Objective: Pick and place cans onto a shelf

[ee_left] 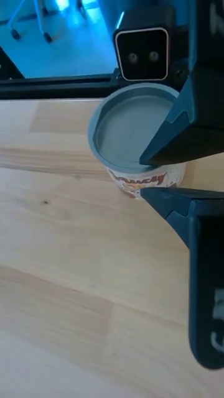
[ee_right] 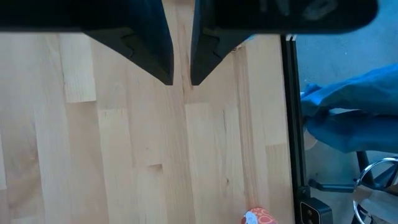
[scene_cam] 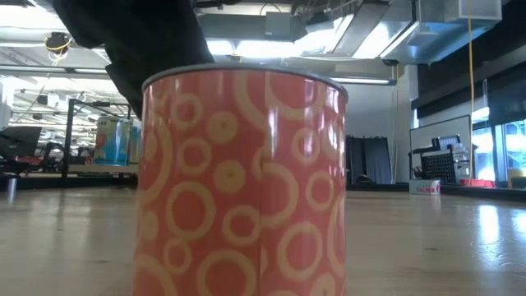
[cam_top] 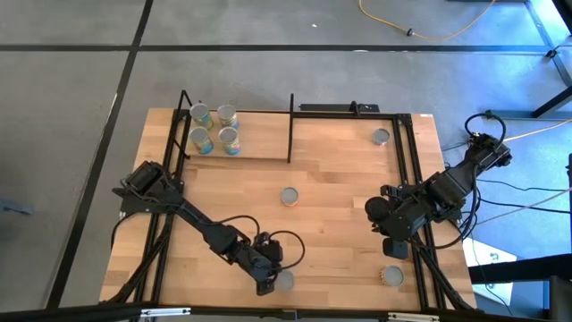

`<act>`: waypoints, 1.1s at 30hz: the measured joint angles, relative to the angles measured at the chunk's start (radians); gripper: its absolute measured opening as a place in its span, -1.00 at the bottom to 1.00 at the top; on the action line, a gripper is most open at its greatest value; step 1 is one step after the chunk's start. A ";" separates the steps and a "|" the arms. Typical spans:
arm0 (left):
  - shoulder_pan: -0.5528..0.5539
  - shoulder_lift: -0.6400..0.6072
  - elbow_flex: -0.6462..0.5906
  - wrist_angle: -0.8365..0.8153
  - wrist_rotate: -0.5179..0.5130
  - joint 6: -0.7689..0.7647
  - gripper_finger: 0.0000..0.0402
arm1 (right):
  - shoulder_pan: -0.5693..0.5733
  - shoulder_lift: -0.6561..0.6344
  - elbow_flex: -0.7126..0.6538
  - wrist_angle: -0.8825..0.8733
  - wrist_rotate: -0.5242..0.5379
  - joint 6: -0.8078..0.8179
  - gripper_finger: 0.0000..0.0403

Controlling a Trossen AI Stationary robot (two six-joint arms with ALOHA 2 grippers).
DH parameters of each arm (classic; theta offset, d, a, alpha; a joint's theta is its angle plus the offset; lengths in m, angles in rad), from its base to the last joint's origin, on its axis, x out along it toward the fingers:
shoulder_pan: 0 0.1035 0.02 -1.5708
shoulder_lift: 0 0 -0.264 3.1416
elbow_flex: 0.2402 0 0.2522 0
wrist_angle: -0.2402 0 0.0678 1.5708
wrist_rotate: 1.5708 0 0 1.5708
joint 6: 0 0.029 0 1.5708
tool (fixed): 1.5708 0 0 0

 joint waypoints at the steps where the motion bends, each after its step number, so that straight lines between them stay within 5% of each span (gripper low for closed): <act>1: 0.001 0.000 0.000 0.000 -0.001 -0.017 -0.70 | 0.000 0.000 0.000 0.000 0.000 0.000 -0.72; 33: 0.003 0.035 0.000 0.037 0.002 -0.027 -0.70 | 0.000 0.000 0.000 0.000 0.000 -0.002 -0.72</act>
